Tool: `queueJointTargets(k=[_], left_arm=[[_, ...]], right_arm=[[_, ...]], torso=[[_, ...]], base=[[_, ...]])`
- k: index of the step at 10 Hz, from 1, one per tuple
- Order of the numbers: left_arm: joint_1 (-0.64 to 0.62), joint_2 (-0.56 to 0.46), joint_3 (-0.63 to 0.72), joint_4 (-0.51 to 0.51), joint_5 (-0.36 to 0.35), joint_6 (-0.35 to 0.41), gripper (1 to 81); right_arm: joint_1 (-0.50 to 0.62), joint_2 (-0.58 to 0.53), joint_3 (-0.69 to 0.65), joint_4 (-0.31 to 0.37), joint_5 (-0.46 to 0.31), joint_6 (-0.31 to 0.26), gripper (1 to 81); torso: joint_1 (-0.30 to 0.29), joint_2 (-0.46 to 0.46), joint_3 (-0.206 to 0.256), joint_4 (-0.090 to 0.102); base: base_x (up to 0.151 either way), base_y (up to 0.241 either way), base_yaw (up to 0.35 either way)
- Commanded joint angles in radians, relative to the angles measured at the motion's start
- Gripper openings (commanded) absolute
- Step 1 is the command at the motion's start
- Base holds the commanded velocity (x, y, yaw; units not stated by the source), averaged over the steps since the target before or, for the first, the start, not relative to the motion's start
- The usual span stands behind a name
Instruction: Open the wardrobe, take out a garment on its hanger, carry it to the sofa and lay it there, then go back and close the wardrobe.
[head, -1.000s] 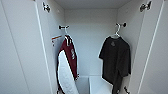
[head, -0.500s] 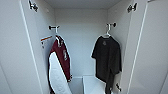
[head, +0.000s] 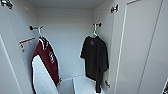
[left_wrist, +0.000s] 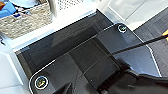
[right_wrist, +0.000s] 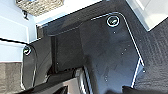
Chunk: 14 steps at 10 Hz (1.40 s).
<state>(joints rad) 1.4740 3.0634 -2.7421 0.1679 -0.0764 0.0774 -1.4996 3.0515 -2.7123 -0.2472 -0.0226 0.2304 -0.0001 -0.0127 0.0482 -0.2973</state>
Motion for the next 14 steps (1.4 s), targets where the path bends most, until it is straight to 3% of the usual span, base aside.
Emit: queueJointTargets(k=[1, 2, 4, 6, 8, 9, 12, 13, 14], left_arm=[[-0.062, -0.004, 0.004, -0.001, 0.041, 0.005, 81.1], [-0.062, -0.011, 0.005, -0.001, 0.041, 0.004, 81.1], [-0.065, -0.021, 0.025, 0.002, 0.041, 0.008, 81.1], [-0.080, -0.078, 0.123, 0.004, 0.044, 0.010, 81.1], [-0.108, -0.155, 0.254, 0.002, 0.052, 0.008, 81.1], [-0.129, -0.185, 0.310, 0.004, 0.053, 0.005, 81.1], [-0.237, -0.198, 0.355, 0.002, 0.125, 0.005, 81.1], [-0.269, -0.199, 0.372, 0.002, 0.130, 0.005, 81.1], [-0.303, -0.196, 0.383, -0.001, 0.179, 0.004, 81.1]], right_arm=[[0.060, 0.002, -0.004, 0.008, -0.042, 0.001, 81.1], [0.060, 0.000, -0.004, 0.008, -0.045, 0.001, 81.1], [0.060, 0.000, -0.006, 0.008, -0.043, 0.000, 81.1], [0.060, 0.002, -0.006, 0.008, -0.043, -0.002, 81.1], [0.061, 0.002, -0.006, 0.008, -0.043, -0.002, 81.1], [0.060, 0.002, -0.006, 0.008, -0.036, 0.000, 81.1], [0.060, 0.002, -0.006, 0.008, -0.033, 0.001, 81.1], [0.060, 0.002, -0.006, 0.008, -0.031, 0.001, 81.1], [0.061, 0.002, -0.006, 0.006, -0.031, 0.001, 81.1]], torso=[[0.000, 0.000, 0.000, 0.002], [0.000, 0.000, 0.000, -0.016], [0.000, 0.000, 0.000, -0.020], [0.000, 0.000, -0.092, -0.020], [0.000, 0.000, -0.137, -0.020], [0.000, 0.000, -0.077, -0.020], [0.001, 0.000, -0.119, -0.020], [0.001, 0.001, -0.117, -0.020], [0.001, 0.001, -0.116, -0.020]], base=[[0.000, 0.000, 0.000], [0.000, 0.000, 0.000], [0.000, 0.000, 0.000], [0.000, 0.000, 0.000], [0.000, 0.000, 0.000], [0.000, 0.000, 0.000], [0.000, 0.000, 0.000], [0.000, 0.000, 0.000], [0.000, 0.000, 0.000]])
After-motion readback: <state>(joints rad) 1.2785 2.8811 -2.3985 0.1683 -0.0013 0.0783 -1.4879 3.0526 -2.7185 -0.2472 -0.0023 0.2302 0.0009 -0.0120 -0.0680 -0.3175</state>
